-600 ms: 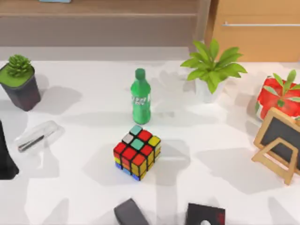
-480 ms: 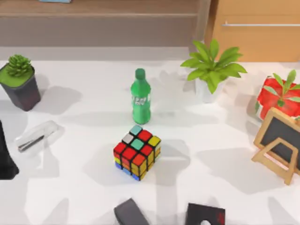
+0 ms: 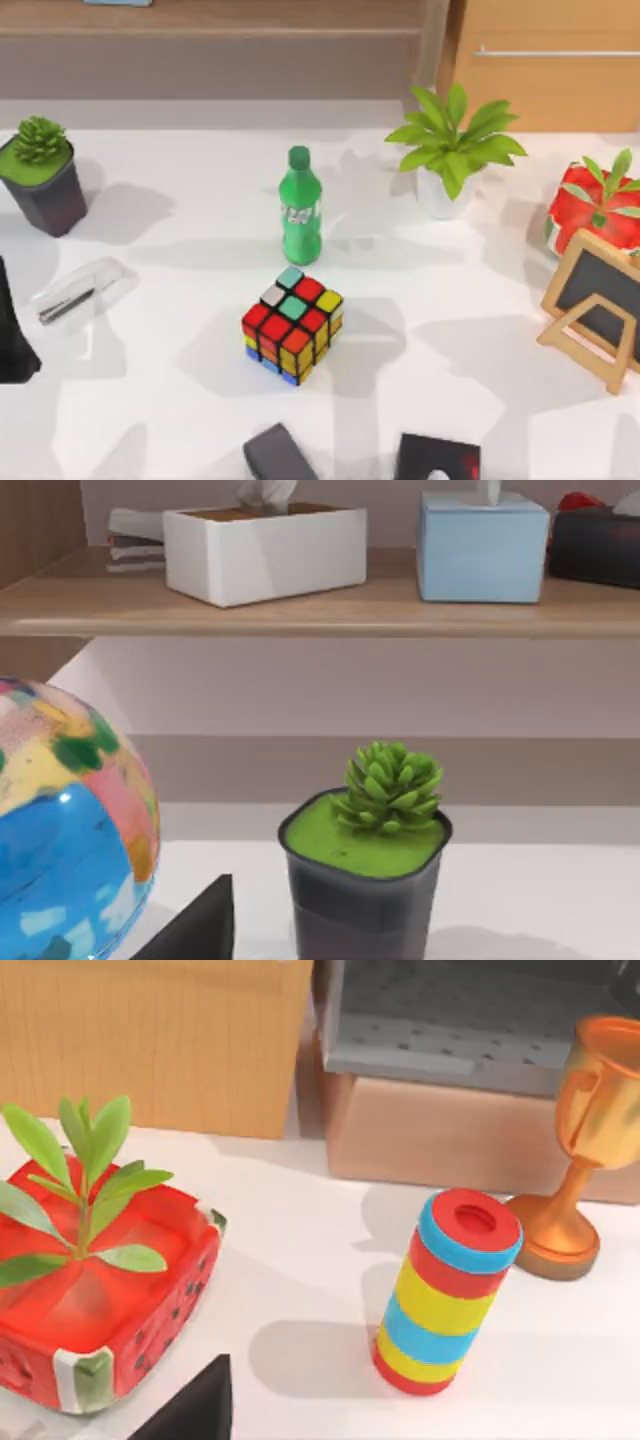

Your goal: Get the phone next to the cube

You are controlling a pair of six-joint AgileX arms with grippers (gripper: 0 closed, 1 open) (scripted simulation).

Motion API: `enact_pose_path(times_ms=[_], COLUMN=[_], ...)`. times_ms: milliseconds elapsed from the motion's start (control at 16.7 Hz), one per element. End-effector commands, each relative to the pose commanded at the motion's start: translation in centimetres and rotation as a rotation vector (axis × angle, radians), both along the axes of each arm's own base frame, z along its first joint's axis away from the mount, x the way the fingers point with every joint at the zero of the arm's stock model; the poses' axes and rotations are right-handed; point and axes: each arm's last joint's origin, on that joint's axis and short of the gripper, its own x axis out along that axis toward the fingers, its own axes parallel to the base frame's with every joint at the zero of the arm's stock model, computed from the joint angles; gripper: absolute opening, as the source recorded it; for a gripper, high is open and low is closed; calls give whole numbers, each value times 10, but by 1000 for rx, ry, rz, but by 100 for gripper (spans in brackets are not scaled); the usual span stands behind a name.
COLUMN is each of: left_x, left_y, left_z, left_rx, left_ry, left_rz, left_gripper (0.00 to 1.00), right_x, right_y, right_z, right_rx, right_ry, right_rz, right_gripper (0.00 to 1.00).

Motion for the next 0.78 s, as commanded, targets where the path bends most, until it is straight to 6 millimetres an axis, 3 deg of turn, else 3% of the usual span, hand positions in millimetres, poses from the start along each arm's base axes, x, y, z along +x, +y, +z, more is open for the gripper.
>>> enact_pose_path(times_ms=[360, 540, 780], left_x=[0, 0, 0], left_y=[0, 0, 0], left_z=[0, 0, 0], left_rx=[0, 0, 0], left_ry=[0, 0, 0], left_rz=[0, 0, 0], left_gripper=[100, 100, 100], right_x=[60, 95, 127], right_y=[-48, -86, -139], right_z=[25, 16, -16], right_rx=[-94, -74, 6], right_ry=[527, 796, 1078], right_rz=[-62, -39, 33], right_gripper=[100, 100, 100])
